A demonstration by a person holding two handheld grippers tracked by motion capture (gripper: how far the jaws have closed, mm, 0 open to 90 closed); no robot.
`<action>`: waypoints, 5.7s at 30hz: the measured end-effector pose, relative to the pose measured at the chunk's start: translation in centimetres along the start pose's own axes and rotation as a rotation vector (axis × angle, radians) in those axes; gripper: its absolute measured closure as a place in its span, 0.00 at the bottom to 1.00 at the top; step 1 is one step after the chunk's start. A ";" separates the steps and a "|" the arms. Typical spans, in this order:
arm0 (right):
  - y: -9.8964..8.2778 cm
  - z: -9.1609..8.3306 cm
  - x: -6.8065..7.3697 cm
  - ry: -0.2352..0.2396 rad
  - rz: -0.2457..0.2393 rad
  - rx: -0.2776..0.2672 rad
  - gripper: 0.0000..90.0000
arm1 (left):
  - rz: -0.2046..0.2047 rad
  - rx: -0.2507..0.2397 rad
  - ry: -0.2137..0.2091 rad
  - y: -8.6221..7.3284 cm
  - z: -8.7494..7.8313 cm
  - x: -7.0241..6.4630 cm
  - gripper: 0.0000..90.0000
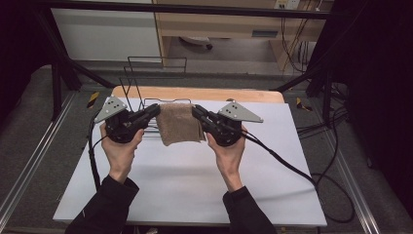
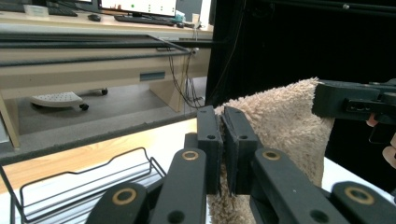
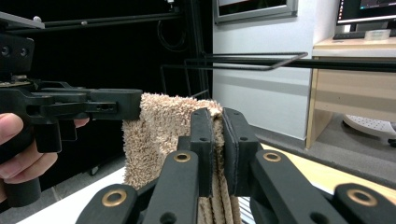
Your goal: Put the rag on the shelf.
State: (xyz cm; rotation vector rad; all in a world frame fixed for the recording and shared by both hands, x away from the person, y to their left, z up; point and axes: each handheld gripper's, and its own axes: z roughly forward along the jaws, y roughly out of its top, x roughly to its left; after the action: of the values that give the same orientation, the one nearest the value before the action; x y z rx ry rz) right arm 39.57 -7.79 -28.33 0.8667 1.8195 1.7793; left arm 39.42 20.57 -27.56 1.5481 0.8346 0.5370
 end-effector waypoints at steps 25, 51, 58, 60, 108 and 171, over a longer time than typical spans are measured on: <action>3.6 3.7 1.2 -0.019 -0.026 -0.053 0.93 | -0.006 -0.058 0.051 3.8 -0.5 2.9 0.95; 7.5 6.9 1.5 -0.035 -0.050 -0.110 0.93 | 0.019 -0.130 0.090 7.8 -0.9 4.8 0.95; 8.5 7.5 1.5 -0.039 -0.049 -0.126 0.93 | 0.028 -0.140 0.101 8.8 -0.9 5.2 0.95; 8.8 7.6 1.6 -0.038 -0.050 -0.127 0.93 | 0.029 -0.141 0.104 9.1 -0.9 5.3 0.95; 12.5 12.8 -0.2 -0.066 -0.057 -0.149 0.93 | 0.033 -0.138 0.175 13.7 2.0 9.1 0.95; 7.4 13.9 -2.2 -0.044 -0.061 -0.025 0.93 | 0.087 -0.050 0.134 8.2 3.0 10.2 0.95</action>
State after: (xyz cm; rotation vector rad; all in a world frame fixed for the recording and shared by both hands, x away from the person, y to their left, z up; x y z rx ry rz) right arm 51.78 0.30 -22.20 0.8256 1.7737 1.7282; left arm 49.83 26.42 -21.27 1.5197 0.8516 0.7266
